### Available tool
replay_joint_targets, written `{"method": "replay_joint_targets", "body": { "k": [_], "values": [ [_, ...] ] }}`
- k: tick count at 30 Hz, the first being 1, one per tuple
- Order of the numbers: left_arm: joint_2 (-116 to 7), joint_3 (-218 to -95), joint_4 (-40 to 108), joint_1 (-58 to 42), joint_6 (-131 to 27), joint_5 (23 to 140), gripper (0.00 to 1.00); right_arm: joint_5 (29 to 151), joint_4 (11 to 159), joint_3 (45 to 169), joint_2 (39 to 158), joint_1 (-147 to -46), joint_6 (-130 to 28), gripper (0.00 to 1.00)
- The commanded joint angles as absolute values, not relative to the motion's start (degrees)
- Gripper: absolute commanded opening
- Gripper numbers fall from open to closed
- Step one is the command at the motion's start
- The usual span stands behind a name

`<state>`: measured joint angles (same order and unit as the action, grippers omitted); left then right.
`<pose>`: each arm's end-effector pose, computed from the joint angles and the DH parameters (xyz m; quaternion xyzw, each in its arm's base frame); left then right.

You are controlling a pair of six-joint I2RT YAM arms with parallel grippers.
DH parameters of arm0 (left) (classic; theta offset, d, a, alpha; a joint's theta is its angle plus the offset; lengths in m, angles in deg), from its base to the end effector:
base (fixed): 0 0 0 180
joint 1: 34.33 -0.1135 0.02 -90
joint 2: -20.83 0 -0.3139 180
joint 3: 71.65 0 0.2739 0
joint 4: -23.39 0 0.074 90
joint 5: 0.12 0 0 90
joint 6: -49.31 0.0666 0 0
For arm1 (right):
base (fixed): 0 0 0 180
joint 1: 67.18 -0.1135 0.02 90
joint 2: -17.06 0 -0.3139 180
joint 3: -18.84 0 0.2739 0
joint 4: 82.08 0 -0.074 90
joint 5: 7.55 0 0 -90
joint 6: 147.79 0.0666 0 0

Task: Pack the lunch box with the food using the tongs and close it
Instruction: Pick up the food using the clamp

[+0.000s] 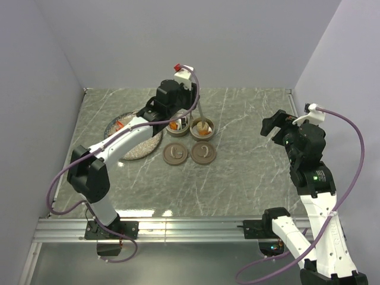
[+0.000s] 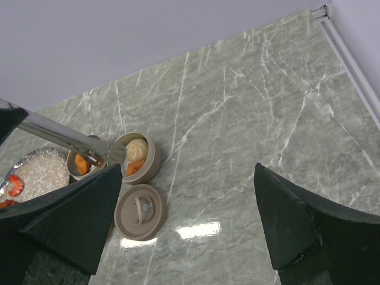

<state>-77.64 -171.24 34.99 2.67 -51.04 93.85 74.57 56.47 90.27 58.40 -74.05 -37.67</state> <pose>0.3847 -0.2841 0.4038 0.1555 0.7527 -0.2323 0.5961 0.1585 0.0099 0.4306 0.1323 0.7616 0.0958 0.6271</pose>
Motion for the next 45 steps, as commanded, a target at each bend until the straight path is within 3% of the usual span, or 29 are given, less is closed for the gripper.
{"method": "replay_joint_targets", "body": {
  "k": [1, 11, 26, 35, 45],
  "values": [
    [-70.1, -169.0, 32.5, -0.7, -50.1, 96.7, 0.44, 74.6, 58.2, 90.0, 58.5, -74.2, -37.5, 0.99],
    [-56.3, -157.4, 38.0, -16.2, -50.1, 101.0, 0.47, 76.0, 60.7, 88.4, 59.2, -74.1, -37.4, 0.99],
    [-45.6, -144.9, 43.7, -23.7, -59.1, 128.4, 0.49, 79.8, 64.6, 89.0, 63.9, -74.2, -36.8, 0.99],
    [-43.2, -138.8, 40.9, -28.7, -64.1, 125.7, 0.51, 80.3, 64.2, 89.1, 63.8, -74.2, -37.0, 0.99],
    [-44.3, -136.6, 34.9, -30.6, -60.9, 112.2, 0.51, 80.1, 63.6, 90.2, 63.7, -74.2, -37.2, 0.99]
  ]
}}
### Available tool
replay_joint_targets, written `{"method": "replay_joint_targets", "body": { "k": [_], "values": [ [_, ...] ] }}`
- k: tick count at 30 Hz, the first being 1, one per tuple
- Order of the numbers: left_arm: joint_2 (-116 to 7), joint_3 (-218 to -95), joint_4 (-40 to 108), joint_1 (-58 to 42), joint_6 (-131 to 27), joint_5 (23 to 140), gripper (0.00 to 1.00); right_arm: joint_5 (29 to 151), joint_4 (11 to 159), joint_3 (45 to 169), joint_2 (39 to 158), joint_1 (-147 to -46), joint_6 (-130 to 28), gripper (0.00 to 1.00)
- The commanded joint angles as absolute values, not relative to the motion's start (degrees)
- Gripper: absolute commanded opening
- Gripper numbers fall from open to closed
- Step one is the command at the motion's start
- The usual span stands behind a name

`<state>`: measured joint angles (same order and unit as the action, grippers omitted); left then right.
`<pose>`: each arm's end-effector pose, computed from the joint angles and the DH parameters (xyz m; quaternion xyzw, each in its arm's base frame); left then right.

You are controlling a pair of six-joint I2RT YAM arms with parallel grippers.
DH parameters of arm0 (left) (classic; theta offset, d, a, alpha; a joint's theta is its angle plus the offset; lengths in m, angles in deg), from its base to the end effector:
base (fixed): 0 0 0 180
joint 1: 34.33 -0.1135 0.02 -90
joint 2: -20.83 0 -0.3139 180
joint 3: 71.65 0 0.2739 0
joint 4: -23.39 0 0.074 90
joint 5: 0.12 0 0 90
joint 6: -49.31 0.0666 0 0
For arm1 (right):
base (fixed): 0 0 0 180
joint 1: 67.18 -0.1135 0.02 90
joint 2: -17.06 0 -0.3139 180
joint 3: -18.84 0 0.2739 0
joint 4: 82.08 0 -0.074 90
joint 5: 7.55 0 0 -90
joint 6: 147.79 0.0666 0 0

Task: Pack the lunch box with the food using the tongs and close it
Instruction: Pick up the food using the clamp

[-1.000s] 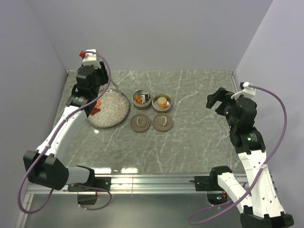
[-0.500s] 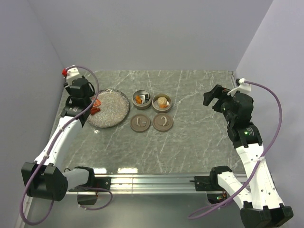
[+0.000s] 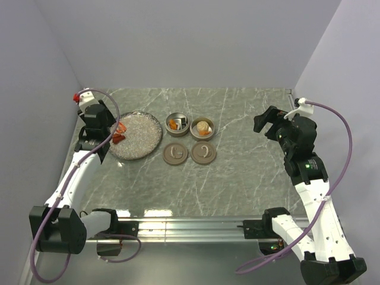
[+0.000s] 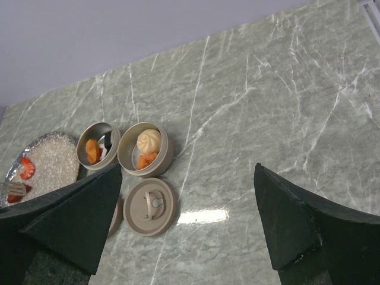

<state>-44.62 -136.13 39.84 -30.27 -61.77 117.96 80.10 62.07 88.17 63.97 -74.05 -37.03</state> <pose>0.2916 0.0107 0.3546 -0.2577 0.7521 0.0659 0.6030 0.1944 0.0207 0.4146 0.1075 0.7775 0.1323 0.6054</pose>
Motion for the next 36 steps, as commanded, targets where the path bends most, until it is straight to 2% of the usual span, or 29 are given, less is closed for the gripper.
{"method": "replay_joint_targets", "body": {
  "k": [1, 36],
  "values": [
    [-44.3, -136.6, 35.2, -30.6, -61.3, 111.9, 0.51, 80.1, 63.6, 90.2, 63.7, -74.1, -37.1, 0.99],
    [-47.9, -134.5, 30.9, -30.5, -56.6, 113.9, 0.48, 79.4, 62.7, 89.8, 63.3, -74.2, -37.1, 0.99]
  ]
}}
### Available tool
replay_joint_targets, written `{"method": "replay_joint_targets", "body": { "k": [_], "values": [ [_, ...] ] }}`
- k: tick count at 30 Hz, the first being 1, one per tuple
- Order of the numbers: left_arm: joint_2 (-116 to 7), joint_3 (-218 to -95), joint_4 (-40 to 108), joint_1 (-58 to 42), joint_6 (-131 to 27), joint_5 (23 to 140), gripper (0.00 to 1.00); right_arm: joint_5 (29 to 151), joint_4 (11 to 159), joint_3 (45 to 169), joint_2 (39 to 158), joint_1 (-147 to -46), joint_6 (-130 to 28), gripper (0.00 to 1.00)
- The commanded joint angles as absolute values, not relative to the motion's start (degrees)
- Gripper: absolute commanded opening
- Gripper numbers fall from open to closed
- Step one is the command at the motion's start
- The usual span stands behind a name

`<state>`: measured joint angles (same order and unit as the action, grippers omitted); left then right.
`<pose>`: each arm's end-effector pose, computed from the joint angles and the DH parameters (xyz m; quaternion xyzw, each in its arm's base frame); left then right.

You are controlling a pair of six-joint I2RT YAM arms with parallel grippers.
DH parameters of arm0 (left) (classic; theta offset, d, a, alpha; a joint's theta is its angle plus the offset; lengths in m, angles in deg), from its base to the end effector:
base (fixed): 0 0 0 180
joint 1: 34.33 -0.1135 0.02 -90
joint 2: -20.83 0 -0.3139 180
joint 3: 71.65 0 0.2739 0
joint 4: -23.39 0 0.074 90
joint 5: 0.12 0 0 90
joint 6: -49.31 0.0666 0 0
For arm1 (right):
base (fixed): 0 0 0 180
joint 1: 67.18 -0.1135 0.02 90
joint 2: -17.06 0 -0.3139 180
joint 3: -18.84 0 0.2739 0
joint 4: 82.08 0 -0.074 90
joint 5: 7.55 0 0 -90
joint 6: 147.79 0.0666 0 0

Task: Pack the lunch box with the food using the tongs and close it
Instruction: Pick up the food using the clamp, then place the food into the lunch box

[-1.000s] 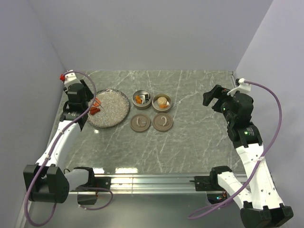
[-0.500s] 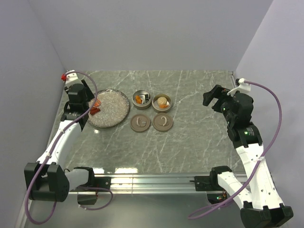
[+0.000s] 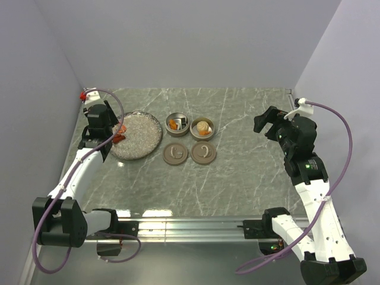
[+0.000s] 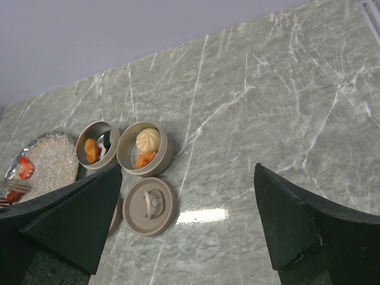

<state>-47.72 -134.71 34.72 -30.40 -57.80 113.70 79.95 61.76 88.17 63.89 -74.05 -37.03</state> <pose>0.3081 0.0058 0.3404 -0.2124 0.7663 0.0564 0.6037 0.1938 0.0204 0.4141 0.1084 0.7786 0.1309 0.6041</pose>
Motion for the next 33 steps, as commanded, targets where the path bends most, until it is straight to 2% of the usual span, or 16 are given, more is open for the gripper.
{"method": "replay_joint_targets", "body": {
  "k": [1, 12, 24, 33],
  "values": [
    [-47.9, -134.5, 30.8, -30.5, -56.4, 113.9, 0.46, 79.4, 62.6, 89.9, 63.3, -74.2, -37.1, 0.99],
    [-46.4, -136.8, 32.7, -30.5, -55.3, 112.4, 0.23, 79.0, 62.5, 90.0, 63.1, -74.2, -37.1, 0.99],
    [-42.7, -140.8, 37.8, -26.4, -58.1, 109.9, 0.21, 79.9, 63.7, 89.3, 63.6, -74.2, -36.4, 0.99],
    [-53.5, -150.9, 33.0, -13.6, -57.4, 108.4, 0.21, 78.9, 62.9, 89.1, 62.3, -74.0, -36.6, 0.99]
  ]
}}
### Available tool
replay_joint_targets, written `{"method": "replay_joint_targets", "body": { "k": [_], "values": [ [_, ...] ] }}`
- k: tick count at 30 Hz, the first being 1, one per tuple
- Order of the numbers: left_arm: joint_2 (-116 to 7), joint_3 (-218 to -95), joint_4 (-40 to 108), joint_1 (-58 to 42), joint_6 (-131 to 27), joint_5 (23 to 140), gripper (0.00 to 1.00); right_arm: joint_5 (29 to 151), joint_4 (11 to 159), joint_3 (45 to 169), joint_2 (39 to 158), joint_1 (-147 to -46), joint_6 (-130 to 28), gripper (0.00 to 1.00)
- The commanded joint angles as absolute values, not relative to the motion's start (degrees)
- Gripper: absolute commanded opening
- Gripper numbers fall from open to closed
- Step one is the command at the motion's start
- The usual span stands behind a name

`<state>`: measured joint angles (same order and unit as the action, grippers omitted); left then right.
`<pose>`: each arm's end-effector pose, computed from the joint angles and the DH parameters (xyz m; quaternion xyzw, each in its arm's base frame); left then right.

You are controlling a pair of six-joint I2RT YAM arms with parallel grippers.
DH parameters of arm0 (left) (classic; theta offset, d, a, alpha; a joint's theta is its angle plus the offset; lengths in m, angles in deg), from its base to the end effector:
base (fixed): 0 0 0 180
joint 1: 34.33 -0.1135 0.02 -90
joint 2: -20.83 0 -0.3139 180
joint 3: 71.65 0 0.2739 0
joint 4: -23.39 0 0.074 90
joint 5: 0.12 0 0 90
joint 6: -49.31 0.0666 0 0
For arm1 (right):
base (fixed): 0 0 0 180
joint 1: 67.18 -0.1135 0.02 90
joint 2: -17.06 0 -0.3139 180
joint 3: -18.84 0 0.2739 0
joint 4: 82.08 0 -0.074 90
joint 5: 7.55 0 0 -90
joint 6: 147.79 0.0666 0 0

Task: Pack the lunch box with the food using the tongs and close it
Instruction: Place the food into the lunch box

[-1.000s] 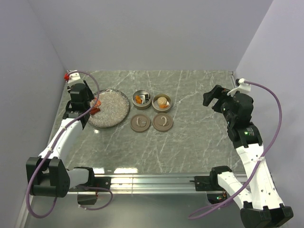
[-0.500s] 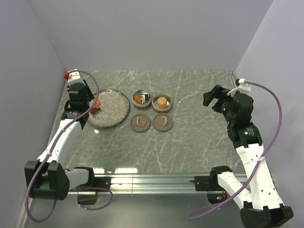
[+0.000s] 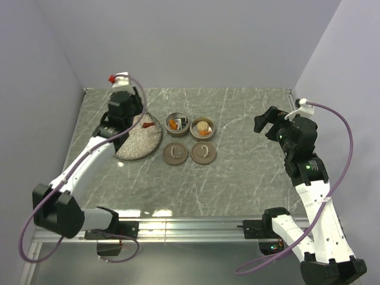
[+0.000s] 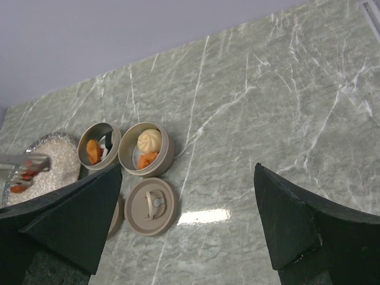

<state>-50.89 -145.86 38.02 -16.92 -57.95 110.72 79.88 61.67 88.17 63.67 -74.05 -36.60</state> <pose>0.3204 -0.0756 0.3948 -0.1126 0.7652 -0.0498 0.6319 0.1926 0.0202 0.4145 0.1116 0.7774 0.1329 0.6045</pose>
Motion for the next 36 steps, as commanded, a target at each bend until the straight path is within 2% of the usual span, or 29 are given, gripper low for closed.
{"method": "replay_joint_targets", "body": {
  "k": [1, 7, 19, 36],
  "values": [
    [-55.6, -153.1, 32.4, -11.8, -56.9, 107.6, 0.21, 78.8, 62.7, 89.0, 61.9, -74.2, -36.6, 0.99],
    [-61.6, -160.7, 30.8, -8.8, -54.1, 102.5, 0.21, 77.3, 61.2, 88.6, 59.9, -74.1, -37.2, 0.99],
    [-69.4, -167.9, 30.4, -4.4, -50.0, 92.4, 0.22, 76.4, 60.8, 89.0, 60.1, -74.2, -37.5, 0.99],
    [-74.4, -170.5, 32.9, 3.4, -51.2, 91.8, 0.22, 76.4, 60.7, 88.5, 60.4, -74.1, -37.6, 0.99]
  ]
}}
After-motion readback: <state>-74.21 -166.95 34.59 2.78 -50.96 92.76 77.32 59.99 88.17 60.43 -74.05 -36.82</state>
